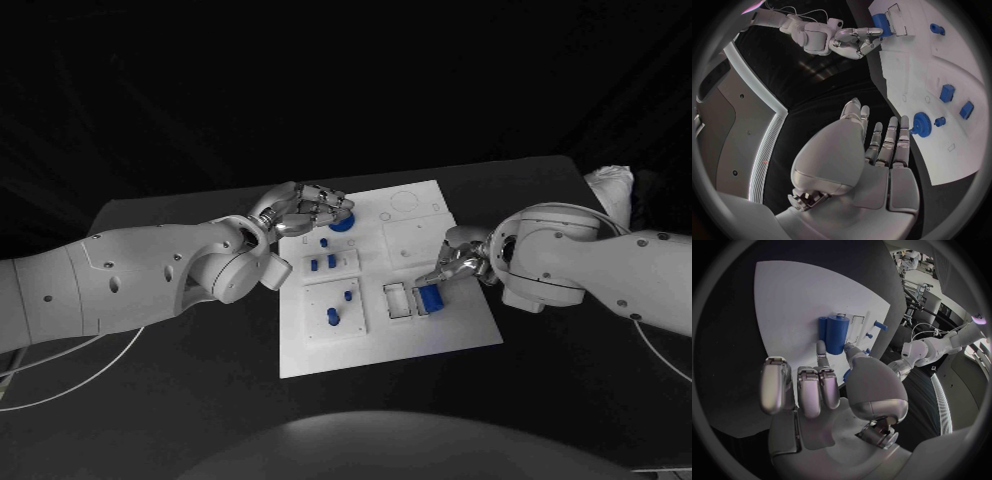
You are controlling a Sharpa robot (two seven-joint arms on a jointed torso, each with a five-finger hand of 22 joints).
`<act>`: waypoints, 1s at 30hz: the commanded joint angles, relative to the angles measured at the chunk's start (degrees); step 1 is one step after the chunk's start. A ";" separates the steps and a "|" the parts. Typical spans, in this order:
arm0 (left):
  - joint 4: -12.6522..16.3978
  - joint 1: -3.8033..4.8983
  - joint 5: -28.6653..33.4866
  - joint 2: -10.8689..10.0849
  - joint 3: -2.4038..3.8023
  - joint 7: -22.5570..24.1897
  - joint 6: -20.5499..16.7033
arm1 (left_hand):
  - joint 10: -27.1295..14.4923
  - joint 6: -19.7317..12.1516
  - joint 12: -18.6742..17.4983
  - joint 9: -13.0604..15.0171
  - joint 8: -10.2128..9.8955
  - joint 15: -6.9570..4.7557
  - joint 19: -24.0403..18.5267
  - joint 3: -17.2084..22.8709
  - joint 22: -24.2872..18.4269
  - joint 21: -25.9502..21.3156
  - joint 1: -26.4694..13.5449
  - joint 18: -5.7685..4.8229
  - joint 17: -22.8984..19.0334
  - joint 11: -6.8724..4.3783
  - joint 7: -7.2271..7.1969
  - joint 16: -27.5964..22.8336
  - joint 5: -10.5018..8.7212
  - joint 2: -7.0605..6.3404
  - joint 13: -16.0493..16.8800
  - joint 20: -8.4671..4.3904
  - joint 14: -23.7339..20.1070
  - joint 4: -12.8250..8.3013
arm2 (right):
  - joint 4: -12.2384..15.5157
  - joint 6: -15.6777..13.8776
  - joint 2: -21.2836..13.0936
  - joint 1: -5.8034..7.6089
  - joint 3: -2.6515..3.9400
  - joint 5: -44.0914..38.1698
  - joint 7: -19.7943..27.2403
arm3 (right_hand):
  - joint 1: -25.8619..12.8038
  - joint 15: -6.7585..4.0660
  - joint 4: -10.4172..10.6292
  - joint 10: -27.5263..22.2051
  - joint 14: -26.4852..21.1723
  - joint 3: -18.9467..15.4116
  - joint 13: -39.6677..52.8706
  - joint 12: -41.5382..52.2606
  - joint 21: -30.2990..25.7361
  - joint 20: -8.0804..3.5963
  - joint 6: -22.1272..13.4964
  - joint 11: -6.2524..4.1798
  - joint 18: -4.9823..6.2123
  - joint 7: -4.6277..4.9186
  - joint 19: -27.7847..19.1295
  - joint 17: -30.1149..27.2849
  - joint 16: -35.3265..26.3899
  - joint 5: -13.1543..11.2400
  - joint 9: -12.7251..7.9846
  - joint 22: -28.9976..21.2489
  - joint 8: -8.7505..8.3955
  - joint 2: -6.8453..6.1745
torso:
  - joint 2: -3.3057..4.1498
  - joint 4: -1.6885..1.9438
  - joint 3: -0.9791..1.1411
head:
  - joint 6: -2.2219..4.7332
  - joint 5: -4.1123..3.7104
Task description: Assemble the parts on the task board
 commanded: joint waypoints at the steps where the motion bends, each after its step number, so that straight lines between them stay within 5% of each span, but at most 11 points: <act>1: 0.09 0.00 -0.03 0.16 0.04 -0.07 1.03 | 0.17 -0.02 0.31 0.05 0.21 0.41 -0.03 -0.41 -0.07 0.25 0.08 -0.33 -0.05 0.40 0.43 0.20 0.23 0.46 -0.05 0.07 0.14 0.01 | -0.04 1.15 0.09 -0.16 -0.11 -0.21 -0.34 | 0.26 0.41 -0.08 5.97 5.98 -0.29 15.10 0.22 -0.35 0.48 0.24 0.27 -0.66 0.28 0.00 15.09 0.20 -0.01 -0.17 10.64 0.25 -0.40 | -0.02 0.01 0.01 | 0.01 0.03; 4: 0.09 -0.02 -0.06 0.21 0.04 -0.13 1.09 | 0.17 -0.02 0.31 0.05 0.21 0.41 -0.03 -0.41 -0.07 0.25 0.08 -0.33 -0.05 0.40 0.43 0.20 0.23 0.46 -0.05 0.07 0.14 0.01 | -0.12 1.96 0.27 -0.18 -0.12 -0.33 -1.09 | 0.37 0.56 -0.44 5.97 5.98 -0.43 15.10 0.22 -0.66 0.61 0.32 0.19 -0.59 0.19 -0.19 15.09 0.20 1.95 -0.13 10.54 0.44 -0.76 | -0.02 0.02 0.00 | 0.01 0.01; 8: 0.10 -0.03 -0.08 0.22 0.04 -0.21 1.12 | 0.22 -0.02 0.34 0.05 0.23 0.48 -0.04 -0.42 -0.08 0.27 0.11 -0.32 -0.05 0.50 0.50 0.24 0.24 0.48 -0.04 0.07 0.18 0.01 | -0.33 2.45 0.41 -0.25 -0.12 -0.39 -1.67 | 1.53 0.13 -1.89 5.97 5.98 0.55 15.10 0.22 -0.96 0.41 1.85 -0.52 -0.49 -0.64 -0.36 15.09 0.20 12.59 1.38 10.46 1.75 -1.23 | 0.01 0.03 0.00 | 0.01 0.16; 11: 0.12 -0.04 -0.09 0.19 0.04 -0.26 1.10 | 0.22 -0.02 0.34 0.05 0.23 0.48 -0.04 -0.42 -0.08 0.27 0.11 -0.32 -0.05 0.50 0.51 0.24 0.24 0.48 -0.04 0.07 0.18 0.01 | -0.55 2.71 0.42 -0.31 -0.12 -0.37 -2.03 | 1.70 -0.15 -2.58 5.97 5.98 1.25 15.10 0.22 -1.24 0.15 2.01 -0.90 -0.43 -1.06 -0.50 15.09 0.20 17.13 2.87 10.38 2.49 -1.56 | 0.00 0.05 0.01 | 0.01 0.28; 14: 0.17 -0.04 -0.09 0.14 0.04 -0.29 1.07 | 0.24 -0.02 0.35 0.05 0.24 0.54 -0.04 -0.44 -0.08 0.28 0.12 -0.32 -0.05 0.52 0.54 0.27 0.24 0.49 -0.04 0.07 0.20 0.01 | -0.81 3.34 0.44 -0.34 -0.12 -0.36 -2.40 | 1.39 -0.19 -2.77 5.97 5.98 1.50 15.10 0.22 -1.45 0.07 1.52 -0.99 -0.40 -1.05 -0.61 15.09 0.20 18.19 3.72 10.31 2.66 -1.82 | -0.01 0.03 0.00 | 0.01 0.32; 22: 0.21 -0.04 -0.10 0.13 0.04 -0.43 1.03 | 0.27 -0.03 0.36 0.04 0.25 0.63 -0.05 -0.45 -0.09 0.29 0.14 -0.31 -0.04 0.55 0.57 0.31 0.25 0.50 -0.05 0.08 0.24 0.01 | -1.25 4.55 0.65 -0.58 -0.13 -0.32 -3.18 | 0.06 -0.12 -3.18 5.97 5.98 1.75 15.10 0.22 -2.15 0.08 0.01 -1.05 -0.27 -0.87 -0.87 15.09 0.20 14.20 7.21 10.12 3.54 -2.16 | -0.01 0.00 0.00 | 0.01 0.32; 30: 0.18 -0.05 -0.10 0.17 0.04 -0.64 1.04 | 0.30 -0.03 0.38 0.04 0.26 0.76 -0.05 -0.49 -0.09 0.31 0.15 -0.32 -0.04 0.59 0.62 0.37 0.25 0.51 -0.05 0.10 0.30 0.02 | -1.60 2.97 0.44 -0.80 -0.13 2.20 -3.22 | 0.08 -0.87 -4.62 5.97 5.98 3.31 15.10 0.22 -2.44 -0.63 -0.04 -2.05 -0.21 -1.98 -0.83 15.09 0.20 17.30 13.59 10.09 7.15 -1.65 | 0.02 0.01 0.01 | 0.01 0.44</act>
